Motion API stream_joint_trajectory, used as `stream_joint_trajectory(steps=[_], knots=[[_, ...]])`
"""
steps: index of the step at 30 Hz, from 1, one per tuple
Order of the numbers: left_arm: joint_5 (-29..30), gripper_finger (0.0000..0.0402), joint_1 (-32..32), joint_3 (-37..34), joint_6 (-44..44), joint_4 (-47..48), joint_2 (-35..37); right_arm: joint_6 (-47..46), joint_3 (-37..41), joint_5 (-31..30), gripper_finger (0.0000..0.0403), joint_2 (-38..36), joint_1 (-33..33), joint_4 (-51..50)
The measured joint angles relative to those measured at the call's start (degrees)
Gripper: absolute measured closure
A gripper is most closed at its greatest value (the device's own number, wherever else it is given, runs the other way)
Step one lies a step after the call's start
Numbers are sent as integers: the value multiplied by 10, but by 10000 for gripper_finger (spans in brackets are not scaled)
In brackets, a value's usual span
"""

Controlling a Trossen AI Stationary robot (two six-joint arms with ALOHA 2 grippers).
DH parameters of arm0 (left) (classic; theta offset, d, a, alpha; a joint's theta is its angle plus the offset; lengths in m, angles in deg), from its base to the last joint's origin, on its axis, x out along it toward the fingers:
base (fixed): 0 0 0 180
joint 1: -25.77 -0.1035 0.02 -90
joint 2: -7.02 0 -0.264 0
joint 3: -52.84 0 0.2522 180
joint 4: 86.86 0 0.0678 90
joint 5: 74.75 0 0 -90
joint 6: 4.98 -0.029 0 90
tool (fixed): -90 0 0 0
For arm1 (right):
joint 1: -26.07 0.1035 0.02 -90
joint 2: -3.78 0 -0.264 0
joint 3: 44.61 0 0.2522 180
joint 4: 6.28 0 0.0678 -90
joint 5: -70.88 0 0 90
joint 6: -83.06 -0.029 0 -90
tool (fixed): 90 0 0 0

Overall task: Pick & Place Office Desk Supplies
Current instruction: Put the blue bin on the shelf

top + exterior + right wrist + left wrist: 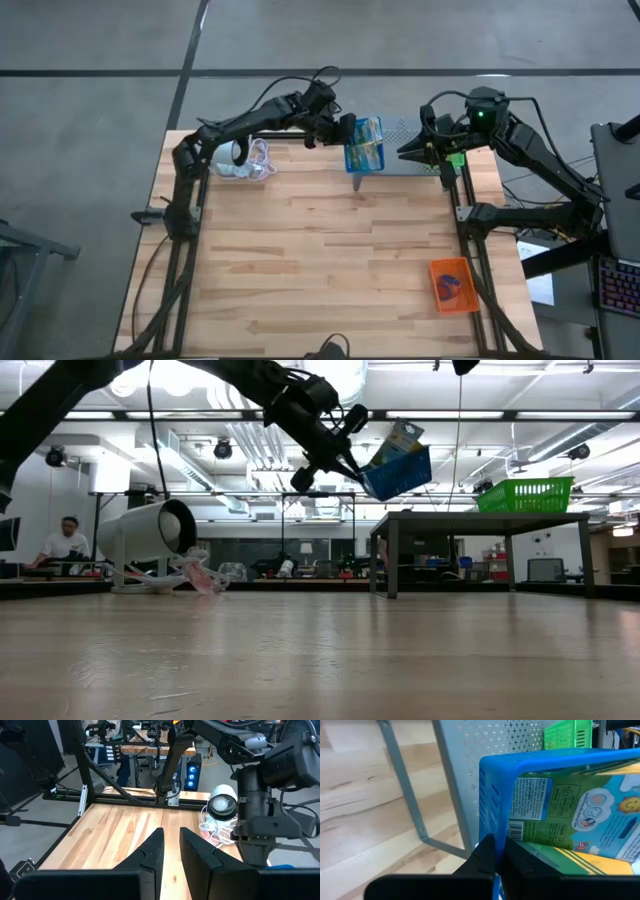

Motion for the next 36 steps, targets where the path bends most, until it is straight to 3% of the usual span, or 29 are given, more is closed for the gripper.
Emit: stream_joint_trajectory(steps=[6, 18, 36], knots=[[-3, 392, -3, 42, -5, 16, -20, 0, 0, 0, 344, 0, 0, 0], [6, 392, -4, 39, -38, -54, -42, 0, 0, 0, 344, 0, 0, 0], [-5, 391, -5, 37, -14, -18, -48, 0, 0, 0, 344, 0, 0, 0]])
